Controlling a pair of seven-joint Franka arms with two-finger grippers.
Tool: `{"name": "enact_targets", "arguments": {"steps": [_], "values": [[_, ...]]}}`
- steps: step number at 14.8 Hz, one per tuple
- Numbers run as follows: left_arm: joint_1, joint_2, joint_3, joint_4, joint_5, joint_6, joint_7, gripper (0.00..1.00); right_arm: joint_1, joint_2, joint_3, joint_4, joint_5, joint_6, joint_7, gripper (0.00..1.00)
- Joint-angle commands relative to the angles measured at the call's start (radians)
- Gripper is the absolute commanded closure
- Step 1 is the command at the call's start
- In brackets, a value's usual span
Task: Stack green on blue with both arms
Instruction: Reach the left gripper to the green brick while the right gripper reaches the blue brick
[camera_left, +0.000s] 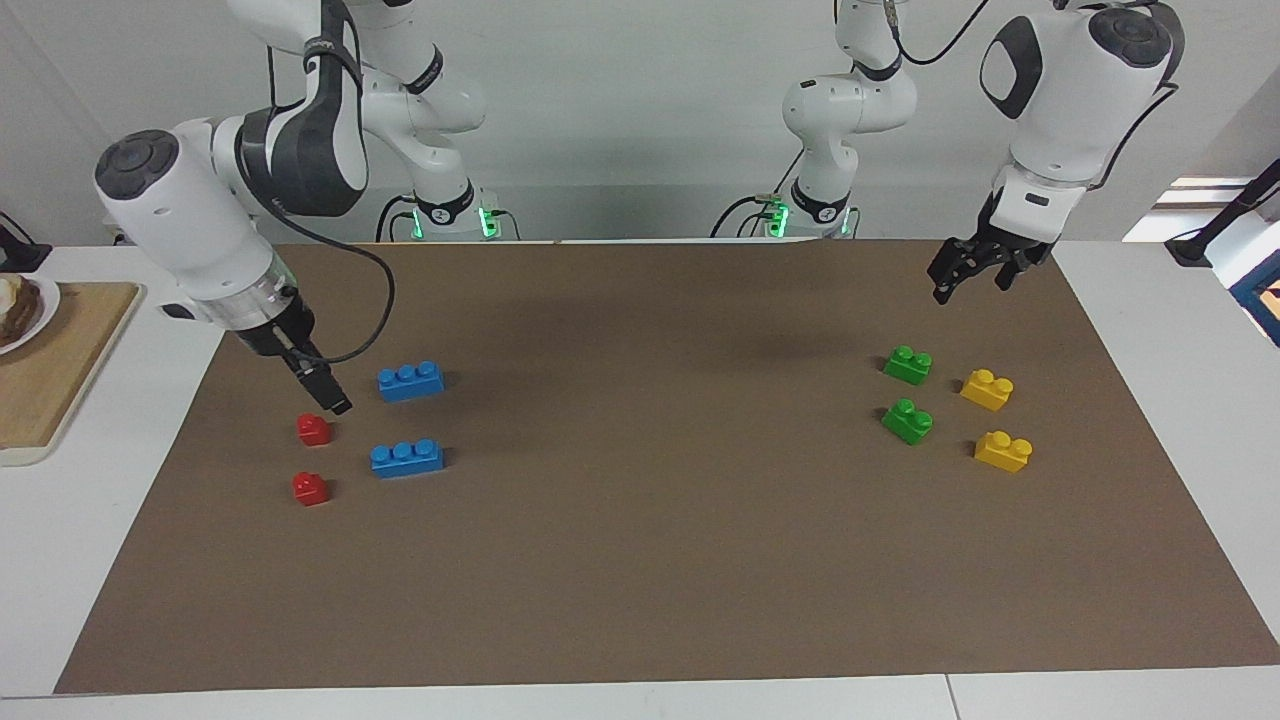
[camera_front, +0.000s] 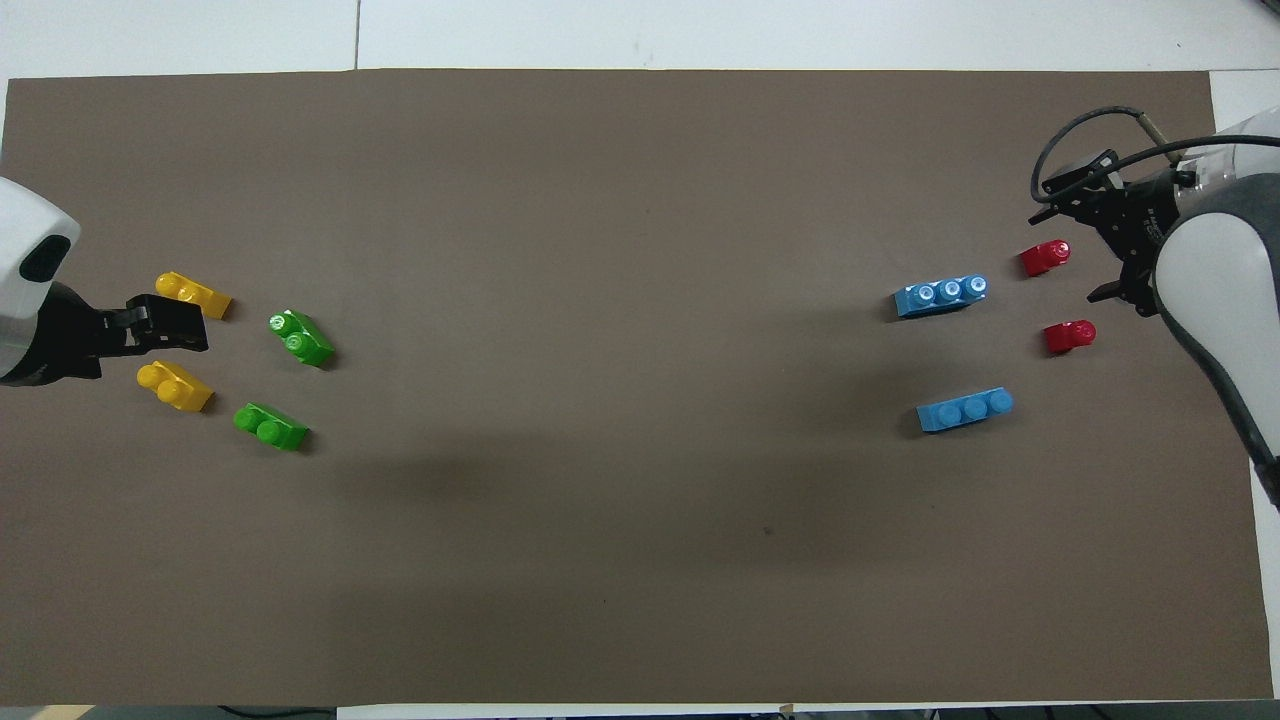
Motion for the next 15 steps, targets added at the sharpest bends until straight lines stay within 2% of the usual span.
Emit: {"name": "enact_targets", "arguments": {"steps": [1,6,11,15], "values": [[0.007,-0.039,0.003,-0.100,-0.052,0.082,-0.165,0.00,-0.026,0.057,0.010,0.027,0.071,0.006,0.128,0.00],[0.006,-0.012,0.003,-0.202,-0.057,0.246,-0.393,0.00,-0.029,0.141,0.010,0.085,0.112,0.081,0.289,0.00],[0.027,0.118,0.004,-0.211,-0.057,0.435,-0.482,0.00,-0.076,0.212,0.013,0.102,0.169,0.072,0.299,0.00],[0.032,0.204,0.003,-0.200,-0.055,0.490,-0.490,0.00,-0.072,0.247,0.019,0.110,0.211,0.069,0.277,0.00]]}}
